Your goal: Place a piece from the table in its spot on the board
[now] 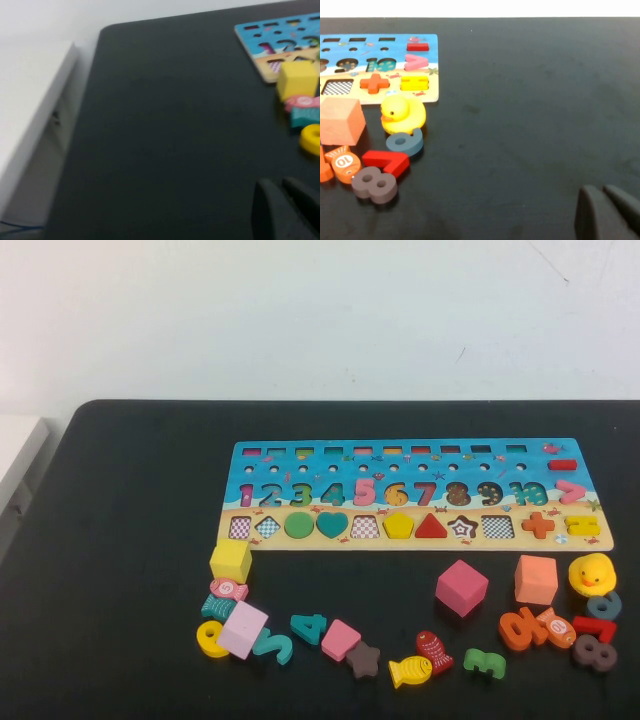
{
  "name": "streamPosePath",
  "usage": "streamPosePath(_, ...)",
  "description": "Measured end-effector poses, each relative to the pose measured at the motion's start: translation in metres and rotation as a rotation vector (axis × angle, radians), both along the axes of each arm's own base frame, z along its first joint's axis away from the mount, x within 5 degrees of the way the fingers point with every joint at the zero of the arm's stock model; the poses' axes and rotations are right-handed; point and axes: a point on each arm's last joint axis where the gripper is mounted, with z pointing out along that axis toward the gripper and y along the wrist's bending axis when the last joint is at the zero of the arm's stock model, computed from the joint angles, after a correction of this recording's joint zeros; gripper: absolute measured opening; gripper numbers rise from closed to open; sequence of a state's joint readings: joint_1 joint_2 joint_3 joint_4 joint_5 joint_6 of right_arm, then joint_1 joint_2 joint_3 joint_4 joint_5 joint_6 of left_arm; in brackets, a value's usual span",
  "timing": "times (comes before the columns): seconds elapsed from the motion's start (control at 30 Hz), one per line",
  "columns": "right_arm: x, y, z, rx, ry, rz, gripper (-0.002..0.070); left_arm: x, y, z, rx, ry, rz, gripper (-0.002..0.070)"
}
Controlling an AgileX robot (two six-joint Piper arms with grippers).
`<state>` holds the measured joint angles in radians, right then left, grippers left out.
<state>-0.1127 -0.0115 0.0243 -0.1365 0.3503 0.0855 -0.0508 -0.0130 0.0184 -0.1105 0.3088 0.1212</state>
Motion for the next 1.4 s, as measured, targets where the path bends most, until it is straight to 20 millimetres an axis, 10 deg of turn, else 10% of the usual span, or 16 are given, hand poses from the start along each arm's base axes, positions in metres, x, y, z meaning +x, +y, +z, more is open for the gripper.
streamPosePath(1.4, -0.0001, 0.0000, -0.0003, 0.000, 0.003, 0.000, 0.0018, -0.0003, -0.0025, 0.0000, -0.078, 0.008, -0.008, -0.0001)
